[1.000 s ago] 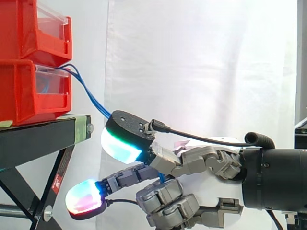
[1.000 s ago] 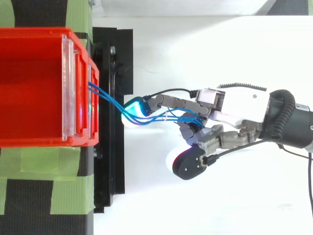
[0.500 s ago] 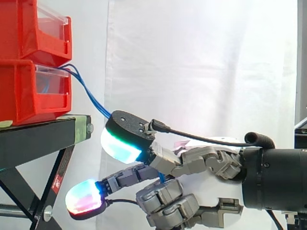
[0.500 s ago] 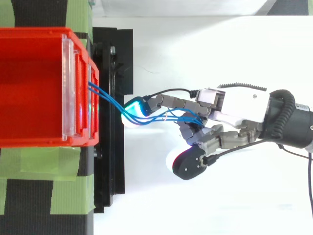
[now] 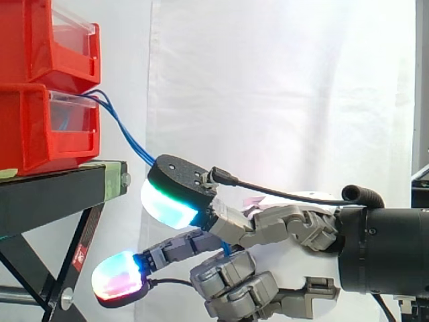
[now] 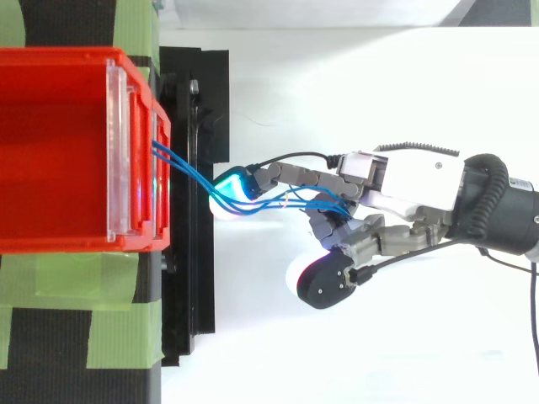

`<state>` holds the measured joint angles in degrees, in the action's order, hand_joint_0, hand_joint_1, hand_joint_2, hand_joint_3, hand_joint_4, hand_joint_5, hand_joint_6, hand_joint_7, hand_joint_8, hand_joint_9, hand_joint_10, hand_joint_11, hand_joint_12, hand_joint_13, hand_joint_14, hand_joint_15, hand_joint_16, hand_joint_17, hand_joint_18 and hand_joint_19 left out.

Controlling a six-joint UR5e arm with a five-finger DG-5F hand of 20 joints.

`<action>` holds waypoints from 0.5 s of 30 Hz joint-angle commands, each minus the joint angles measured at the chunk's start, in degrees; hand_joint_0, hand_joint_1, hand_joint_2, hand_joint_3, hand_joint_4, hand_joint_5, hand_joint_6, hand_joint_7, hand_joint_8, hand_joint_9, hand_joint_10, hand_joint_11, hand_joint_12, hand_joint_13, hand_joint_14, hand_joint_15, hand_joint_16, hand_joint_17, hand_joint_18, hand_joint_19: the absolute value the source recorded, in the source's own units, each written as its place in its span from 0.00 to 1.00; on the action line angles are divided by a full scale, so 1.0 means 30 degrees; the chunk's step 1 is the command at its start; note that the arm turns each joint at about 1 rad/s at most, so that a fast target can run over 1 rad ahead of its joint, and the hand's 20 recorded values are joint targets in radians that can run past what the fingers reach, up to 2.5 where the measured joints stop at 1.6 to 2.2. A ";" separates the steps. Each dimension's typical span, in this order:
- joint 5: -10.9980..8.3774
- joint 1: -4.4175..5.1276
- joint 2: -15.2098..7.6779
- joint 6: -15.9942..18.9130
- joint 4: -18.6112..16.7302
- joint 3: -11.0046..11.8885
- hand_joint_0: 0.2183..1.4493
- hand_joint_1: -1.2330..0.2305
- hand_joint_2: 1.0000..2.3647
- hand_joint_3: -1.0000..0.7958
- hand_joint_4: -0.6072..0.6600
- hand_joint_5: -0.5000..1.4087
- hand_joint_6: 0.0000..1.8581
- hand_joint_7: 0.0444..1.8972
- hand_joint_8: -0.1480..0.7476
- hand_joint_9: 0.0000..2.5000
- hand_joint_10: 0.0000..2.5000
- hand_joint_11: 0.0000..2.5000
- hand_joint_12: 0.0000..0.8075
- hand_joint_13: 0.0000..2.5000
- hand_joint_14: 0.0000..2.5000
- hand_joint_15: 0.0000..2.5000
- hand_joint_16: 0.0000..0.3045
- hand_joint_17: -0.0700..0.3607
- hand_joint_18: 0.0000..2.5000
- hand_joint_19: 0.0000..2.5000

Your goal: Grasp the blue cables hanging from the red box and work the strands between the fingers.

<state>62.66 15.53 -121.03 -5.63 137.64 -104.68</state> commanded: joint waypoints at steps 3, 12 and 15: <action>0.0001 -0.0020 0.0000 0.0000 0.0000 0.0000 0.44 0.47 0.00 0.00 0.73 0.21 0.00 0.38 0.63 0.26 1.00 0.96 0.63 0.40 1.00 0.63 0.19 0.46 0.51 0.32; 0.0001 0.0009 0.0000 0.0000 0.0000 0.0000 0.44 0.47 0.00 0.00 0.73 0.21 0.00 0.38 0.63 0.26 1.00 0.97 0.63 0.40 1.00 0.63 0.19 0.46 0.51 0.33; -0.0029 -0.0020 0.0000 0.0000 0.0000 0.0000 0.44 0.47 0.00 0.00 0.73 0.21 0.00 0.38 0.63 0.26 1.00 0.97 0.63 0.40 1.00 0.63 0.19 0.46 0.51 0.33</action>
